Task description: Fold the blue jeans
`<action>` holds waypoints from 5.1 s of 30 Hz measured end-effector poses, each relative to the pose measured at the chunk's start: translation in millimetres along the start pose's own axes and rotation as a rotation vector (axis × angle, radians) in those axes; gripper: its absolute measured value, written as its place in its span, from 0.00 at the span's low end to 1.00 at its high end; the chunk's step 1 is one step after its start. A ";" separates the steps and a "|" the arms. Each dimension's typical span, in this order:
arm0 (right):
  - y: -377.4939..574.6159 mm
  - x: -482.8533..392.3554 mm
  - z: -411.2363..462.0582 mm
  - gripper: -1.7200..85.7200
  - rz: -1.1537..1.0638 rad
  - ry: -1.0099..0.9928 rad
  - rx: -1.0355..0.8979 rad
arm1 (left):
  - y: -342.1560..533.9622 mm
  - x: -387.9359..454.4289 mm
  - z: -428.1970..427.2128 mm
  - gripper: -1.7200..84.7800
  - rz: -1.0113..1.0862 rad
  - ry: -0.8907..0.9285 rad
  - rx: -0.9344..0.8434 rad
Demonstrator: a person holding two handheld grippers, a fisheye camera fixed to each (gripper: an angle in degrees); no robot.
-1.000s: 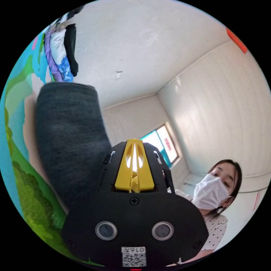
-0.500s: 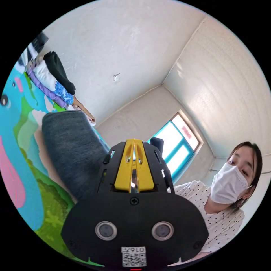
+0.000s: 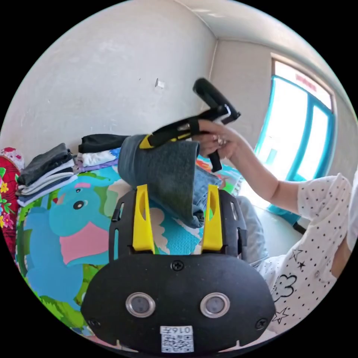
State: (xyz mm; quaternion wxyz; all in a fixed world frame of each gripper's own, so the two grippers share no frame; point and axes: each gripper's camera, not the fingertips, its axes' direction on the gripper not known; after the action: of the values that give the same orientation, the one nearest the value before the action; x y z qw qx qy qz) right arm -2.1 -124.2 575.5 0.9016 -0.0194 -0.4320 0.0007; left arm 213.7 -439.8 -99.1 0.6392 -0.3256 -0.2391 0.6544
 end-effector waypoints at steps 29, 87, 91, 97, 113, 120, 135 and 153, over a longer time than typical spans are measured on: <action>-74.9 107.8 -86.4 0.03 0.093 -0.137 0.052 | 19.6 19.9 78.4 0.17 -0.018 0.204 0.122; 33.4 304.7 -153.5 0.07 0.008 0.331 -0.035 | 0.5 -6.1 268.4 0.09 0.089 0.245 -0.344; 37.9 318.0 -199.7 0.07 0.210 0.208 0.011 | -0.6 -10.4 266.8 0.10 0.090 0.253 -0.344; 86.0 260.8 -267.0 0.14 0.169 0.067 0.088 | -2.8 -7.5 263.2 0.10 0.120 0.220 -0.344; 199.0 177.2 -313.7 0.06 0.176 -0.188 0.186 | -10.4 -13.8 219.6 0.12 0.122 0.328 -0.200; 233.3 114.3 -315.7 0.05 0.134 -0.144 0.191 | -10.8 7.4 189.3 0.13 0.228 0.426 -0.025; 177.0 192.0 -346.4 0.12 0.256 0.212 0.377 | -7.2 27.7 252.2 0.12 0.158 0.288 -0.223; 144.0 187.2 -216.0 0.06 0.170 0.274 0.128 | -46.5 -6.5 234.8 0.08 0.184 0.265 -0.208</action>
State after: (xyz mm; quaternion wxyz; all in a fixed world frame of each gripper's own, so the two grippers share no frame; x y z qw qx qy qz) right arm 285.8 15.7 581.1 0.9483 0.0019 -0.3007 0.1018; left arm 73.3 -418.8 93.7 0.5655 -0.4937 -0.1883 0.6333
